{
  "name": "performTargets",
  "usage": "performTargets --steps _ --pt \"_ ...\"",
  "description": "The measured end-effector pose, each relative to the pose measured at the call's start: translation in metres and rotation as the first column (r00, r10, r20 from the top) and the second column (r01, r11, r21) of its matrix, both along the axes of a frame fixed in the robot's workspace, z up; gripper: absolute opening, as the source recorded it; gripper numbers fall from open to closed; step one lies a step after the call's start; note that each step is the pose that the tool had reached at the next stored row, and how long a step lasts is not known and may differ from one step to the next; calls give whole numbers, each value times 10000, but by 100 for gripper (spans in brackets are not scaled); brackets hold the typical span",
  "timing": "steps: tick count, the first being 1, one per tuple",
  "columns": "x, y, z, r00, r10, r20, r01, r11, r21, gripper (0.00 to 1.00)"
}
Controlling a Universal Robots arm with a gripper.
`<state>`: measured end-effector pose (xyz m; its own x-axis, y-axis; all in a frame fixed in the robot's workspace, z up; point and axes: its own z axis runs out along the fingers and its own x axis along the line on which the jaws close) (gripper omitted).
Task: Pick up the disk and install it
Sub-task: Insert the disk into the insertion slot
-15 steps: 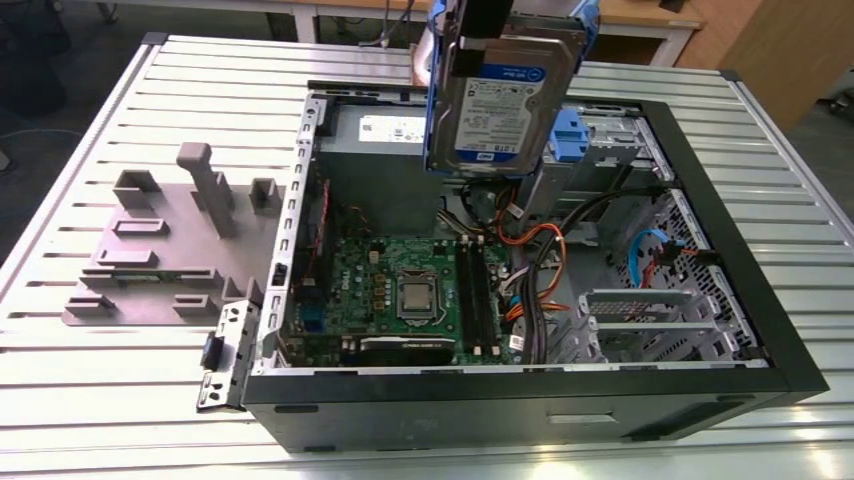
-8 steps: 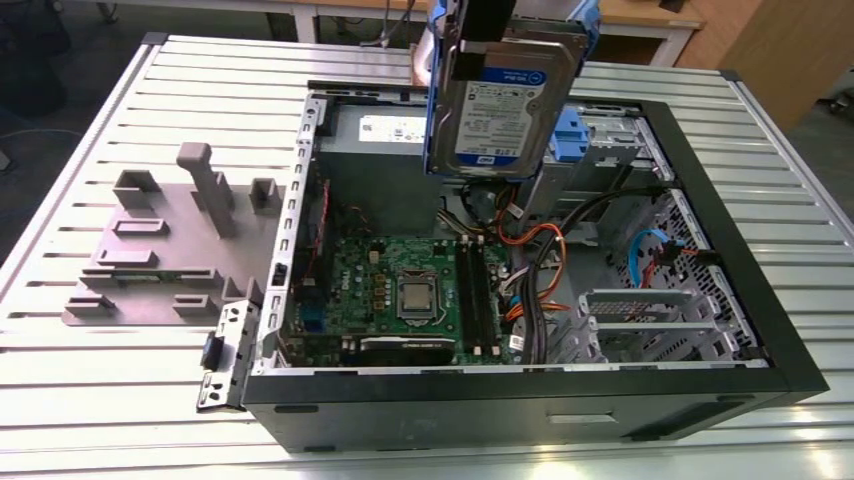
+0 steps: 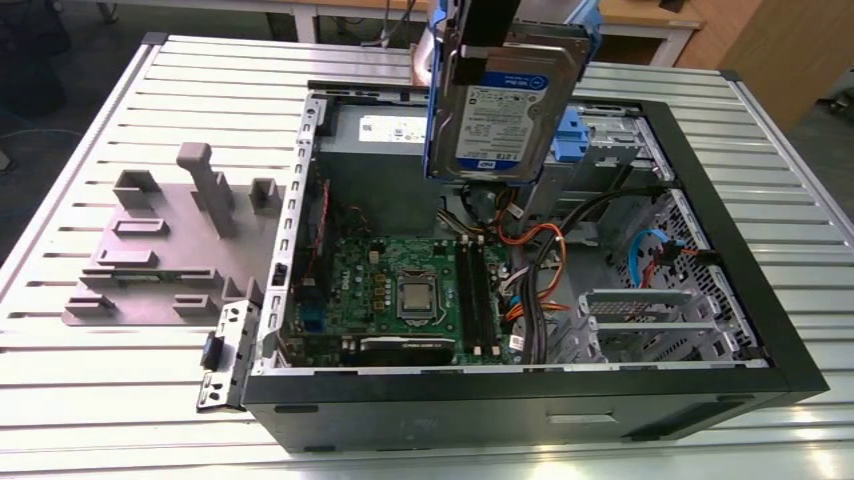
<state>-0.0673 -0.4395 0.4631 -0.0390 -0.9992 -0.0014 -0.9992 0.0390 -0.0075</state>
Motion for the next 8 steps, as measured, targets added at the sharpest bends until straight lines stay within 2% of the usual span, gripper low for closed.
performTargets --steps 8 --pt "0 -53 0 10000 0 0 0 10000 -3 36"
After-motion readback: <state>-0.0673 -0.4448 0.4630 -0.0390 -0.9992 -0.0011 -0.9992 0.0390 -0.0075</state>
